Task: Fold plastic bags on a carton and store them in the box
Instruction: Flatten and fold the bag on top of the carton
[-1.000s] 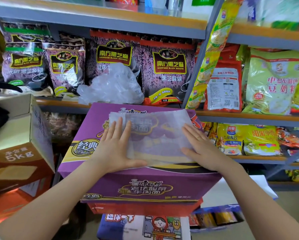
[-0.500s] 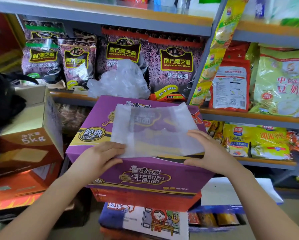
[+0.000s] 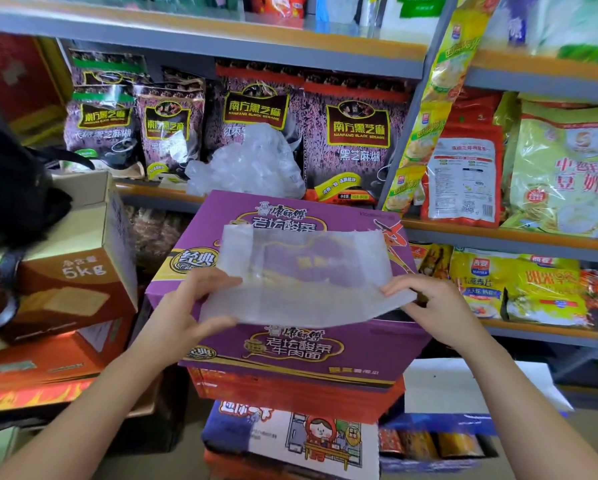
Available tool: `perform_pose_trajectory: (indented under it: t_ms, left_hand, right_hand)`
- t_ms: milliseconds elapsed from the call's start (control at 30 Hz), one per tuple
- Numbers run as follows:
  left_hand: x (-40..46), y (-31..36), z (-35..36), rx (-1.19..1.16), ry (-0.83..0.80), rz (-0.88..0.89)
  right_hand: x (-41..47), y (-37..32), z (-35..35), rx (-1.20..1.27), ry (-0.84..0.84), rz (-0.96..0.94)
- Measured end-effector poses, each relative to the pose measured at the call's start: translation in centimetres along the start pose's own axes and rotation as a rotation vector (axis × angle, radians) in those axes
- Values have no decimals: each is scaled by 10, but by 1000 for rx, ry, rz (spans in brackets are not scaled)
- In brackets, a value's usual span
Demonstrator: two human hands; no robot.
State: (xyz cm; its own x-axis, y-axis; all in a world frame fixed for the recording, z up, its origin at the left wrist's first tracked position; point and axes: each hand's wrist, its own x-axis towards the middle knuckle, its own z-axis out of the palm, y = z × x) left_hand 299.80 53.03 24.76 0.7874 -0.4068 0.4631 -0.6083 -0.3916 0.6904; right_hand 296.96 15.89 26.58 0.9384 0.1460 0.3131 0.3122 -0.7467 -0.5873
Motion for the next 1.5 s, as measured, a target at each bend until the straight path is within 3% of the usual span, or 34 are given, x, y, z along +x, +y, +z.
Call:
perform_pose_trajectory:
  t_ms: [100,167,267,367,500,633,733,867,933,1033,1133,1300,1500]
  left_hand:
    - [-3,-6,-3,40,-49,-52]
    - [5,-9,-6,158,-94,54]
    - [45,-7,-13,347,-67,157]
    - [77,4,-16,584,-105,74]
    - [47,29,10,270,-291,225]
    - [32,36,33,-8,-208,186]
    - [28,37,30,-167,-10,2]
    - [34,45,22,-452,152,-245]
    - [45,43,19,-467,184,-335]
    - [64,36,19,-297,170,-427]
    - [86,34,20,-48,87,-455]
    - [114,14,24,410,-82,-346]
    - [131,-9,31,474,-277,-181]
  right_hand:
    - [-3,-7,1,151,4,32]
    - [-4,-12,3,93,-7,-7]
    - [-4,-27,7,-305,132,-172]
    - [-5,-48,17,-642,281,-335]
    - [-2,-75,36,-632,300,-448]
    - [4,-106,42,-377,55,-538]
    - [18,-109,13,-5,-213,-319]
    - [42,-83,-27,685,-268,277]
    - [51,-78,-29,842,-260,305]
    - [61,-69,-15,750,-126,485]
    - [71,-61,1,395,-118,371]
    - [93,-46,20,131,-107,328]
    - [106,-33,31,-62,-52,336]
